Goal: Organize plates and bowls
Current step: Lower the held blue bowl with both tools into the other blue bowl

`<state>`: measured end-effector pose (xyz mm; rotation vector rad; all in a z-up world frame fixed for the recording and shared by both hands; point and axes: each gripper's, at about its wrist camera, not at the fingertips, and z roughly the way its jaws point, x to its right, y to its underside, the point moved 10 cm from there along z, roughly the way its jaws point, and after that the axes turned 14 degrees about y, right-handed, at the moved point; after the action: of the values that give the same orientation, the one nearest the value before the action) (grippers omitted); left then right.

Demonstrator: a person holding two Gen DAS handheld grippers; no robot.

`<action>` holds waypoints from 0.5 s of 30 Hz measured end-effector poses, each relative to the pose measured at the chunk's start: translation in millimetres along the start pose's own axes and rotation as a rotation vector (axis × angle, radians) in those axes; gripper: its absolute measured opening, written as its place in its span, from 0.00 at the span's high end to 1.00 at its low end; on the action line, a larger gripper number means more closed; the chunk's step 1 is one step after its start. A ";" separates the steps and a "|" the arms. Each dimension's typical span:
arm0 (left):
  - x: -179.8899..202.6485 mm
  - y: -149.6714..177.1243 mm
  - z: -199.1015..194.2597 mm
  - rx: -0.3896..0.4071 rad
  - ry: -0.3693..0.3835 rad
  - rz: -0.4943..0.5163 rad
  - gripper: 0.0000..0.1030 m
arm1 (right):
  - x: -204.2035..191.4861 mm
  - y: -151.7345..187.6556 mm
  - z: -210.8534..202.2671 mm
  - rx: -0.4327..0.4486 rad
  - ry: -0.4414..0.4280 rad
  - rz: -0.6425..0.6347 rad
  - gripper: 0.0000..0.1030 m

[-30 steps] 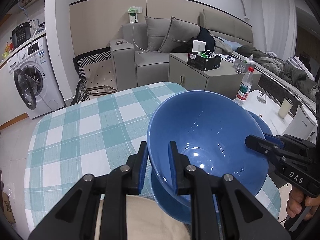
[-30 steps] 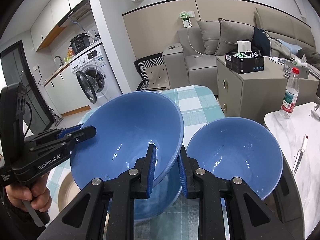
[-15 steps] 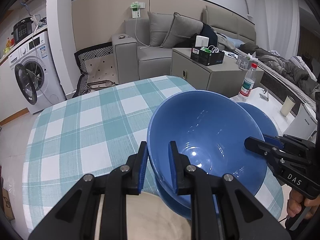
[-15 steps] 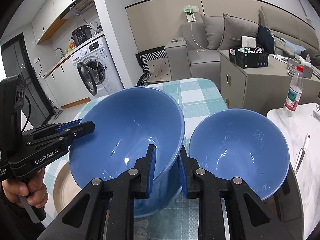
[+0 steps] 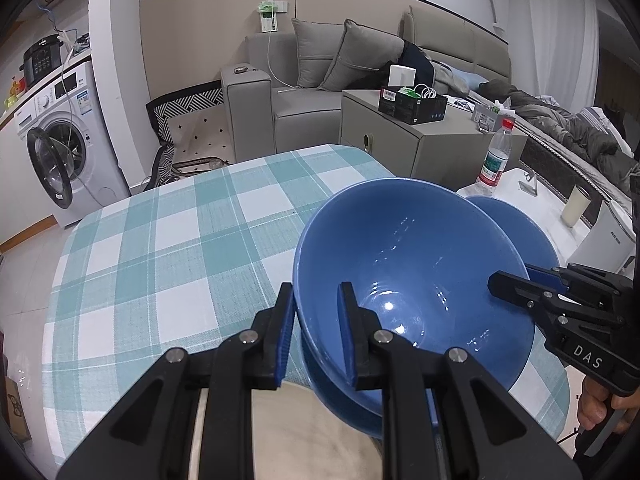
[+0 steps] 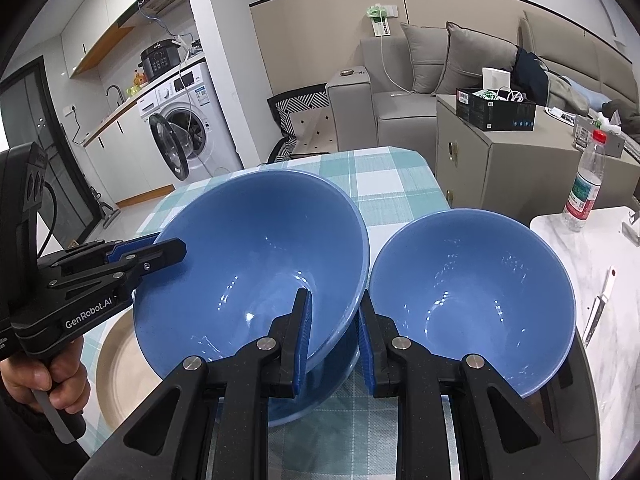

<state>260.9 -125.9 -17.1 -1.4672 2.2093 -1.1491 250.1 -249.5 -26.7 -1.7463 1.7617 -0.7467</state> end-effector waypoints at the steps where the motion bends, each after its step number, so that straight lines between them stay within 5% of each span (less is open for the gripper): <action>1: 0.4 0.6 0.4 0.000 0.001 0.000 0.82 | -0.1 0.7 0.6 -0.003 0.002 -0.002 0.79; 15: 1.8 9.9 6.5 -0.022 0.000 0.002 0.82 | 2.1 6.6 7.0 -0.034 0.019 -0.024 0.79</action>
<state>257.4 -128.8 -28.3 -1.4741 2.2297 -1.1271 250.5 -251.7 -36.4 -1.7913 1.7786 -0.7497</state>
